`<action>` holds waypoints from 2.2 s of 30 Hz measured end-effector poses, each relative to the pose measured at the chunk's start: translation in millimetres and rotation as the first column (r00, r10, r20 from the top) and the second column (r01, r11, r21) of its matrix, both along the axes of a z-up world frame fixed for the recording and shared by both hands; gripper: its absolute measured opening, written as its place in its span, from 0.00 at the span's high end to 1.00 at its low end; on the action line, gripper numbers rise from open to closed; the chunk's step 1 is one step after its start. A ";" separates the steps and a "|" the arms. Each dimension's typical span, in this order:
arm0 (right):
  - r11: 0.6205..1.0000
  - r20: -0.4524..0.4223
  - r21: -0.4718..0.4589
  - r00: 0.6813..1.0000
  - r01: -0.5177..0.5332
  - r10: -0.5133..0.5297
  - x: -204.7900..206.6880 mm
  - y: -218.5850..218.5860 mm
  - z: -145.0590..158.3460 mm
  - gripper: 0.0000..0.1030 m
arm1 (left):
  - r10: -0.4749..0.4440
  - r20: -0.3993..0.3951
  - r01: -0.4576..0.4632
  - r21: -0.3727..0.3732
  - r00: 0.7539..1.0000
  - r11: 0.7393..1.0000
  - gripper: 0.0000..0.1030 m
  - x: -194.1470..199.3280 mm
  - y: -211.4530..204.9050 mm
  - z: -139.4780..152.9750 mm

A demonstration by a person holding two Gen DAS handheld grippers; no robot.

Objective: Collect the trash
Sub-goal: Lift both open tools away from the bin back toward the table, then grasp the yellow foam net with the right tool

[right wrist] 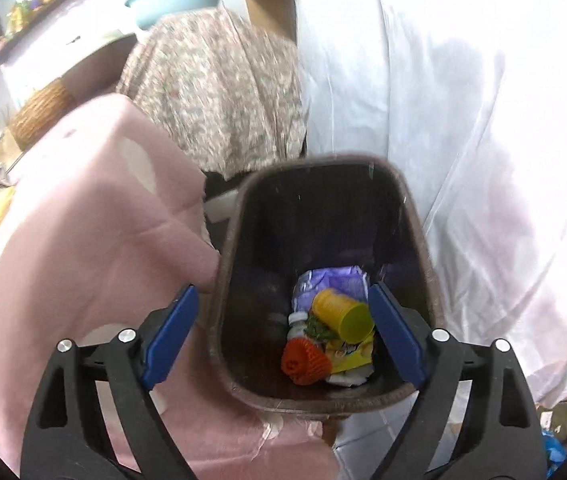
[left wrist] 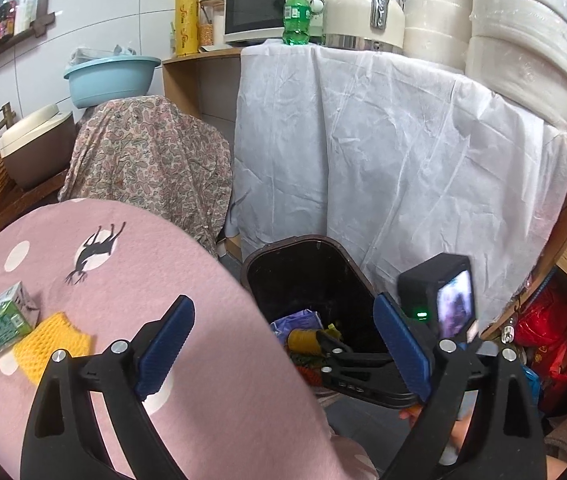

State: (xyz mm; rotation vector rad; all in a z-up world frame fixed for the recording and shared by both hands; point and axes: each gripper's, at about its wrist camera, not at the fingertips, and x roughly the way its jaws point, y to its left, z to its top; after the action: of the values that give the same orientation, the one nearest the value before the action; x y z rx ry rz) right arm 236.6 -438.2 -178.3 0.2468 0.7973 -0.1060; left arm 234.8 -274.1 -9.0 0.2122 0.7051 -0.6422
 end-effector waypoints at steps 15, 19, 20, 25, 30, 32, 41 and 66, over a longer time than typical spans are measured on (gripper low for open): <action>0.984 0.144 -0.075 0.975 -0.160 0.169 -48.3 64.0 87.3 0.12 | 0.095 -0.040 -0.098 -0.071 0.995 0.993 0.06 -20.4 117.6 4.2; 0.964 0.148 -0.032 0.953 -0.263 0.265 -46.6 88.2 102.5 0.12 | 0.147 -0.062 -0.151 -0.073 0.987 0.986 0.06 -24.5 156.5 -0.8; 0.957 0.143 -0.034 0.947 -0.287 0.289 -46.0 94.5 105.4 0.12 | 0.163 -0.065 -0.167 -0.076 0.985 0.983 0.06 -25.6 167.4 -1.6; 0.913 0.073 -0.013 0.910 -0.408 0.408 -32.2 134.9 109.1 0.12 | 0.232 -0.054 -0.235 -0.060 0.971 0.970 0.06 -32.2 207.9 -5.8; 0.872 0.016 -0.072 0.874 -0.484 0.486 -11.1 187.7 109.6 0.12 | 0.288 -0.042 -0.289 -0.014 0.957 0.957 0.05 -35.0 239.8 -12.5; 0.849 -0.022 -0.100 0.854 -0.519 0.520 0.7 212.4 107.8 0.12 | 0.304 -0.040 -0.304 -0.006 0.952 0.953 0.05 -35.9 251.1 -13.4; 0.808 -0.093 -0.190 0.830 -0.557 0.550 52.4 272.5 99.8 0.12 | 0.329 -0.020 -0.328 0.018 0.944 0.944 0.05 -35.3 280.4 -12.6; 0.809 -0.059 -0.189 0.829 -0.556 0.556 60.9 277.2 99.0 0.79 | 0.216 0.127 -0.238 0.197 0.968 0.951 0.05 17.8 285.2 -15.8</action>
State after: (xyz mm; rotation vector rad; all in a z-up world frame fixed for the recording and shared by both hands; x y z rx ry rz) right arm 297.5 -161.0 -79.3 -0.1862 0.8261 0.3719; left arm 252.6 11.0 -24.8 0.3520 0.6849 -0.3326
